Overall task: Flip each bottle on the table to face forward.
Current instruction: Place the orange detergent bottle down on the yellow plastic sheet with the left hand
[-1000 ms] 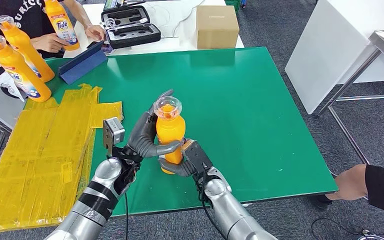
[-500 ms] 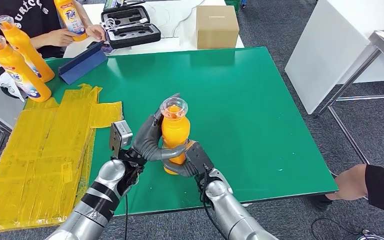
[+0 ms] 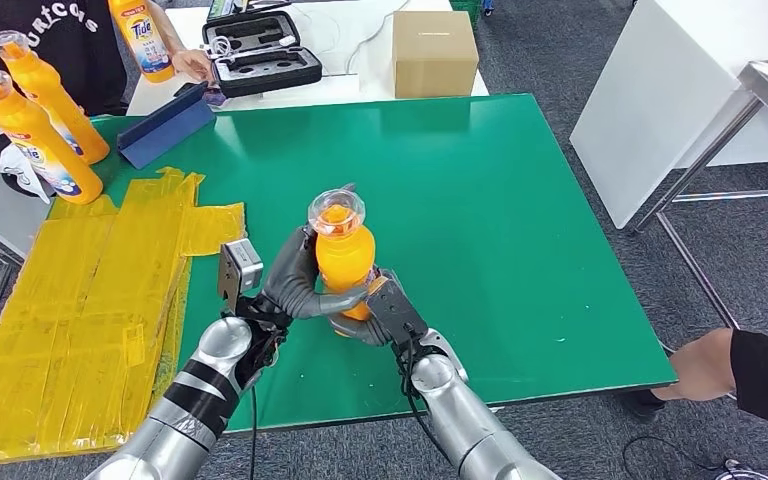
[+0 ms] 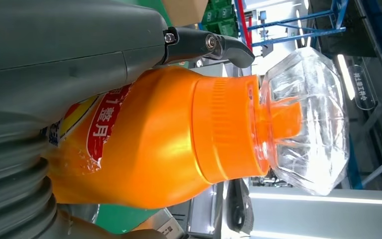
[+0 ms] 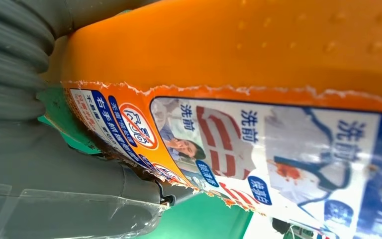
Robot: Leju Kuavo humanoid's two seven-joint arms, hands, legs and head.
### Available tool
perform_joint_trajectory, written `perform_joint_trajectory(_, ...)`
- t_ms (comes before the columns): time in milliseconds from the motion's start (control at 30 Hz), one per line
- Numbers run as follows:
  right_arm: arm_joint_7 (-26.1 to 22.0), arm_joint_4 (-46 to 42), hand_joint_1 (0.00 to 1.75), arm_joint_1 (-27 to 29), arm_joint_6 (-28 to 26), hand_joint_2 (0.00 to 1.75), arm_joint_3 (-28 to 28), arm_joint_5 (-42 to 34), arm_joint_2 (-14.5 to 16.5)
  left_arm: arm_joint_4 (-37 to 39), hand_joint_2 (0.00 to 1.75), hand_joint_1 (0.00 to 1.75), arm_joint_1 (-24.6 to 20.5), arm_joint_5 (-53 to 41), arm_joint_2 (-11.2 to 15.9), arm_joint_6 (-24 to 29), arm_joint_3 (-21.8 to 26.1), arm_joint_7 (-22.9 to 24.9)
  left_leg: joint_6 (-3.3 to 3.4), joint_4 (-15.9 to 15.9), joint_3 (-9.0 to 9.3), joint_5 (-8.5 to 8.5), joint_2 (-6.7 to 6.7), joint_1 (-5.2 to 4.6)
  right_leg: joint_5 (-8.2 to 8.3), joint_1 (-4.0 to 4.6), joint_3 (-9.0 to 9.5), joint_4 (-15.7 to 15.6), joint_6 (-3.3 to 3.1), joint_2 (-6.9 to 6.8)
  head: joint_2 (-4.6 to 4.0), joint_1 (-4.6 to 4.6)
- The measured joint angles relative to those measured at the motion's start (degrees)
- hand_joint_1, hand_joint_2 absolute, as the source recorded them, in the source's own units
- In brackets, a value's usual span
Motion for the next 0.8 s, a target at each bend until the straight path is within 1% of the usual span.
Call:
perform_joint_trajectory(167, 0.03, -0.31, 1.75, 0.10, -0.04, 1.75, 0.23, 0.56, -0.02, 0.17, 1.75, 0.00, -0.07, -0.01, 0.00, 0.23, 0.06, 0.00, 0.00, 0.00, 0.00, 0.00, 0.00, 0.00, 0.00, 0.00, 0.00, 0.00, 0.00, 0.00, 0.00, 0.01)
perform_joint_trajectory(333, 0.45, -0.43, 1.75, 0.21, -0.23, 1.75, 2.07, 2.50, -0.02, 1.81, 1.75, 0.00, -0.97, -0.01, 0.01, 0.68, 0.76, 0.15, 0.00, 0.00, 0.00, 0.00, 0.00, 0.00, 0.00, 0.00, 0.00, 0.01, 0.00, 0.00, 0.00, -0.01)
perform_joint_trajectory(467, 1.05, -0.40, 1.75, 0.20, -0.25, 1.75, 3.32, 3.32, -0.02, 3.60, 1.75, 0.00, -1.71, 0.44, 0.22, -0.09, 1.30, 0.09, 0.00, 0.00, 0.00, 0.00, 0.00, 0.00, 0.00, 0.00, 0.00, 0.01, 0.00, 0.00, 0.00, -0.01)
perform_joint_trajectory(600, 1.45, -0.28, 1.75, 0.13, -0.35, 1.75, 4.10, 3.56, -0.04, 5.10, 1.75, 1.54, -2.52, 1.83, 0.73, -1.72, 2.10, -0.10, 0.00, 0.00, 0.00, 0.00, 0.00, 0.00, 0.00, 0.00, 0.00, 0.01, 0.00, 0.00, 0.00, -0.01)
perform_joint_trajectory(633, 1.49, -0.19, 1.75, 0.08, -0.39, 1.75, 4.23, 3.55, -0.04, 5.37, 1.75, 1.54, -2.66, 2.10, 0.83, -2.07, 2.34, -0.17, 0.00, 0.00, 0.00, 0.00, 0.00, 0.00, 0.00, 0.00, 0.00, 0.01, 0.00, 0.00, 0.00, -0.01)
perform_joint_trajectory(767, 1.51, 0.28, 1.75, -0.21, -0.50, 1.75, 4.64, 3.48, -0.04, 5.94, 1.75, 1.75, -2.85, 2.41, 0.98, -2.62, 2.87, -0.36, 0.00, 0.00, -0.01, 0.00, 0.00, 0.00, 0.00, 0.00, 0.00, 0.01, 0.00, 0.00, 0.00, 0.00)
perform_joint_trajectory(800, 1.51, 0.38, 1.75, -0.26, -0.51, 1.75, 4.71, 3.47, -0.04, 6.02, 1.75, 1.75, -2.87, 2.42, 1.01, -2.62, 2.93, -0.36, 0.00, 0.00, -0.01, 0.00, 0.00, 0.00, 0.00, 0.00, 0.00, 0.01, 0.00, 0.00, 0.00, 0.00)
